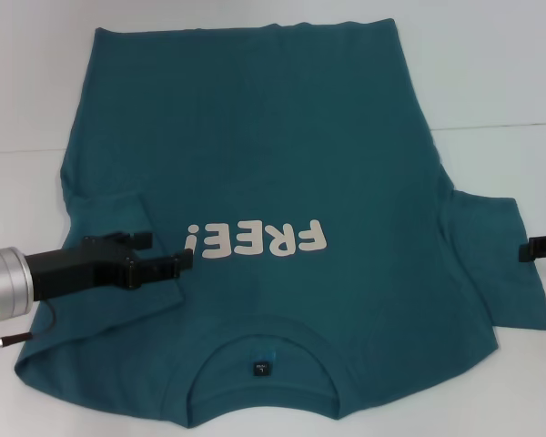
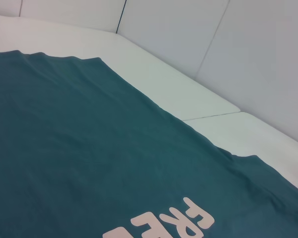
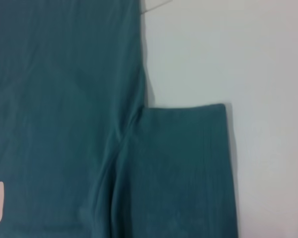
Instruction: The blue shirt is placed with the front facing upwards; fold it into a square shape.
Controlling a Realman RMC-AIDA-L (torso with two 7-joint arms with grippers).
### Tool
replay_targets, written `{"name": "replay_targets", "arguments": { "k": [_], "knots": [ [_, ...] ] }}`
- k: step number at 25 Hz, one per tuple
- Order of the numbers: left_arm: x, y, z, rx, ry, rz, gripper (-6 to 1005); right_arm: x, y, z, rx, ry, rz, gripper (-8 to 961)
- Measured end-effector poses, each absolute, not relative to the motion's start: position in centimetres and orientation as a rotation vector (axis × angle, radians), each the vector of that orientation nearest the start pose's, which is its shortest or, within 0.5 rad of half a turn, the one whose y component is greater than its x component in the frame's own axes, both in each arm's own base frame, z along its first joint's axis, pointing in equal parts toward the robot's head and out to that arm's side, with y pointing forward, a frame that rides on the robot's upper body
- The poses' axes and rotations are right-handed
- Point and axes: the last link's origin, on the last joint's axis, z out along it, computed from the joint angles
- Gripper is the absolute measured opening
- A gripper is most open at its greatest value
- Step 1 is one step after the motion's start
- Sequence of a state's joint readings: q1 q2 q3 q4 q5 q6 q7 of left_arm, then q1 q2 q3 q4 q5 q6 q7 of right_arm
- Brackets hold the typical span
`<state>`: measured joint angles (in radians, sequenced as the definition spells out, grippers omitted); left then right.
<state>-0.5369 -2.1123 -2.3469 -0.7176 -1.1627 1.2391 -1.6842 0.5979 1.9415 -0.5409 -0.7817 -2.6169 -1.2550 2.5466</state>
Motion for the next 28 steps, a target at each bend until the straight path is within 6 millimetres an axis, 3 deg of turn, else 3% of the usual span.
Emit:
{"name": "replay_targets", "arguments": {
  "k": [28],
  "knots": [
    [-26.6, 36.6, -1.3, -2.483, -0.957, -0.559, 888, 35.3, 37.5, 7.3, -1.814, 1.804, 0.192, 915]
  ]
}}
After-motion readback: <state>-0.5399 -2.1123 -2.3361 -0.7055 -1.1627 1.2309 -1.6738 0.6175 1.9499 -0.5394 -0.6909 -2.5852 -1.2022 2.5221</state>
